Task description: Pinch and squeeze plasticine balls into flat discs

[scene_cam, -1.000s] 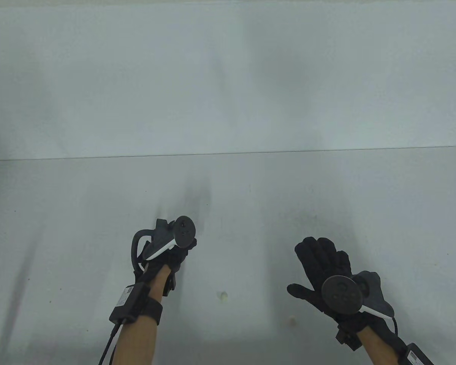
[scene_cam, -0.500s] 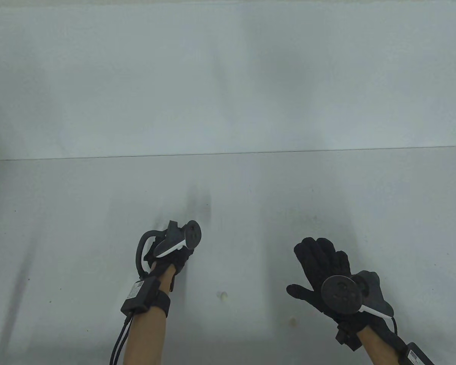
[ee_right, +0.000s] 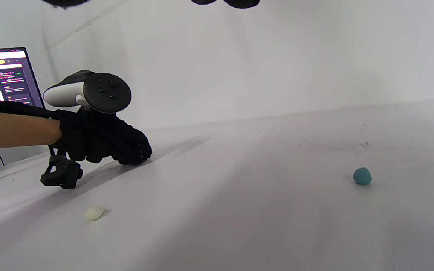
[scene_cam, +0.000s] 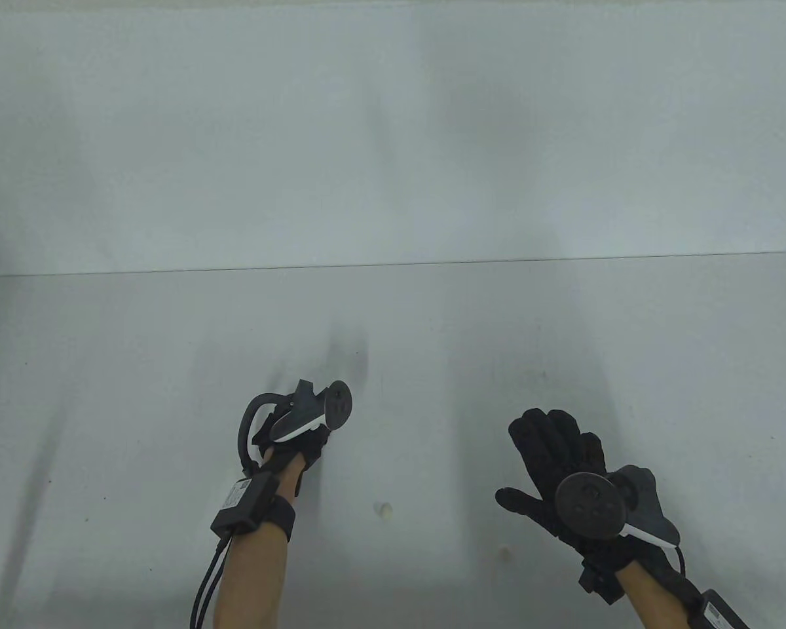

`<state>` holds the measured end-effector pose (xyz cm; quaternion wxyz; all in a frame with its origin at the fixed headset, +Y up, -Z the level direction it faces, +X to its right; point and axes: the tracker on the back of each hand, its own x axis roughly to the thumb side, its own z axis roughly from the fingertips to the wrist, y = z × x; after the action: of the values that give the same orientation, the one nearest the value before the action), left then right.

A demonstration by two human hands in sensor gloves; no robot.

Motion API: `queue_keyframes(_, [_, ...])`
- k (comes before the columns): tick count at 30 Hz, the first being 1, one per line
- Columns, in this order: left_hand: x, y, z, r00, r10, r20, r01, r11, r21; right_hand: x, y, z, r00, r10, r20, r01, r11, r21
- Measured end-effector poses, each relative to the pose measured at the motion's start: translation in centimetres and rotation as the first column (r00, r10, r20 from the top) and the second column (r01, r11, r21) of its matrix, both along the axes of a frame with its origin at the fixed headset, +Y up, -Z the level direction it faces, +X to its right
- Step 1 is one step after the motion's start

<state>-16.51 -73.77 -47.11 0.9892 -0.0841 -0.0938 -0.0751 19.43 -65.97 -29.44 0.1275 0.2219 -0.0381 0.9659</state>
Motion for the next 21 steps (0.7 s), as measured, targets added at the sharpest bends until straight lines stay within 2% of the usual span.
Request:
queue_keyframes(2, [-0.4, 0.9, 0.3, 0.999, 0.040, -0.015, -0.040, 0.999, 0.011, 0.0, 0.0, 0.0, 1.000, 0.000, 0.002, 0.000, 1.000, 0.000])
queue_keyframes(5, [-1.0, 2.8, 1.2, 0.981, 0.191, -0.030, -0.190, 0.982, 0.021, 0.1, 0.1, 0.0, 1.000, -0.007, -0.001, 0.007, 1.000, 0.004])
queue_keyframes(8, [-1.6, 4.8, 2.2, 0.929, 0.368, -0.034, -0.368, 0.930, 0.018, 0.1, 0.1, 0.1, 1.000, -0.006, -0.001, 0.006, 1.000, 0.010])
queue_keyframes(9, [-1.8, 5.4, 2.7, 0.895, 0.445, -0.035, -0.445, 0.895, 0.014, 0.1, 0.1, 0.1, 1.000, -0.007, -0.002, 0.007, 1.000, 0.011])
queue_keyframes(11, [-2.1, 6.1, 3.6, 0.803, 0.594, -0.052, -0.595, 0.803, -0.026, 0.1, 0.1, 0.1, 1.000, -0.010, -0.001, 0.010, 1.000, 0.012])
queue_keyframes(12, [-2.3, 6.3, 4.2, 0.725, 0.685, -0.071, -0.688, 0.723, -0.057, 0.1, 0.1, 0.1, 1.000, -0.012, 0.000, 0.012, 1.000, 0.014])
queue_keyframes(13, [-2.3, 6.3, 4.5, 0.681, 0.728, -0.081, -0.732, 0.677, -0.074, 0.1, 0.1, 0.1, 1.000, -0.013, 0.000, 0.013, 1.000, 0.015])
queue_keyframes(14, [-2.4, 6.3, 5.1, 0.591, 0.800, -0.106, -0.806, 0.582, -0.106, 0.2, 0.2, 0.1, 1.000, -0.016, 0.000, 0.016, 1.000, 0.016])
queue_keyframes(15, [-2.4, 6.2, 5.4, 0.538, 0.834, -0.123, -0.842, 0.525, -0.121, 0.2, 0.2, 0.1, 1.000, -0.017, -0.002, 0.018, 1.000, 0.016])
queue_keyframes(17, [-2.2, 5.7, 6.5, 0.390, 0.905, -0.171, -0.916, 0.364, -0.168, 0.1, 0.1, 0.1, 1.000, -0.018, -0.006, 0.018, 1.000, 0.018])
queue_keyframes(18, [-2.1, 5.5, 6.8, 0.357, 0.916, -0.182, -0.928, 0.326, -0.181, 0.1, 0.1, 0.1, 1.000, -0.018, -0.006, 0.018, 1.000, 0.018])
queue_keyframes(20, [-1.6, 4.7, 7.9, 0.238, 0.943, -0.233, -0.957, 0.187, -0.223, 0.1, 0.1, 0.1, 1.000, -0.019, -0.008, 0.019, 1.000, 0.020])
queue_keyframes(21, [-1.4, 4.5, 8.2, 0.205, 0.946, -0.251, -0.962, 0.147, -0.230, 0.1, 0.1, 0.1, 1.000, -0.020, -0.008, 0.020, 1.000, 0.018])
